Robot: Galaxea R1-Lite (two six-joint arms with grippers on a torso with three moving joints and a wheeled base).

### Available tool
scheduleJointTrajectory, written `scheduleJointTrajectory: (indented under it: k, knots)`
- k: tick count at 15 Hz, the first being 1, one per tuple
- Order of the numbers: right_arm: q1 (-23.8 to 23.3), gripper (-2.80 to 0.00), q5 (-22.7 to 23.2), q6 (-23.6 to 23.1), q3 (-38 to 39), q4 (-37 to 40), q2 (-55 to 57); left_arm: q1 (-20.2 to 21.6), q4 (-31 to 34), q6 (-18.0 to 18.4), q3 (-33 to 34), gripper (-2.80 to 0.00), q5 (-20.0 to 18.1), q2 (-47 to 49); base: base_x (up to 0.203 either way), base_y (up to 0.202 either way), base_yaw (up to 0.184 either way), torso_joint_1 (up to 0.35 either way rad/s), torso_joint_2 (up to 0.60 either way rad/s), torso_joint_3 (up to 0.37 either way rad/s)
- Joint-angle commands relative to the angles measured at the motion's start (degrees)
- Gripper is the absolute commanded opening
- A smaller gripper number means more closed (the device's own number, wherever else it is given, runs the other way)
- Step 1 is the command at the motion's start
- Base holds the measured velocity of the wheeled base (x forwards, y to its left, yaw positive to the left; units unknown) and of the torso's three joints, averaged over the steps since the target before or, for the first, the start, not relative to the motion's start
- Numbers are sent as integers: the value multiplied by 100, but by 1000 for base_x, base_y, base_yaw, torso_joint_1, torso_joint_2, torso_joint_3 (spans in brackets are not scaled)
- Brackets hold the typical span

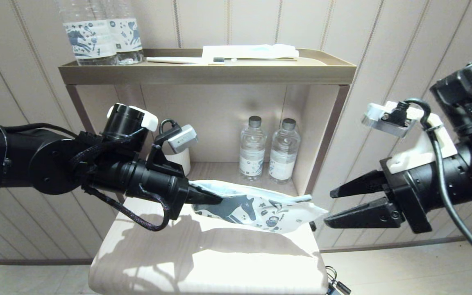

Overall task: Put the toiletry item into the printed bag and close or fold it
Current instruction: Hand it to the other hand

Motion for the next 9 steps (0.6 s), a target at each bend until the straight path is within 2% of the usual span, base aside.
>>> scheduleJointTrajectory:
  k: [1, 7, 9]
  knots:
    - [10, 0, 21, 58, 162, -243, -274, 6, 4, 11, -13, -280, -24, 38, 0, 0, 0, 0, 0, 0]
    - [-2, 0, 26, 200, 240, -379, -412, 15, -5, 11, -31, -280, -15, 73, 0, 0, 0, 0, 0, 0]
    - [13, 0, 16, 251, 422, -838, -396, 23, -5, 11, -31, -280, -15, 55, 0, 0, 0, 0, 0, 0]
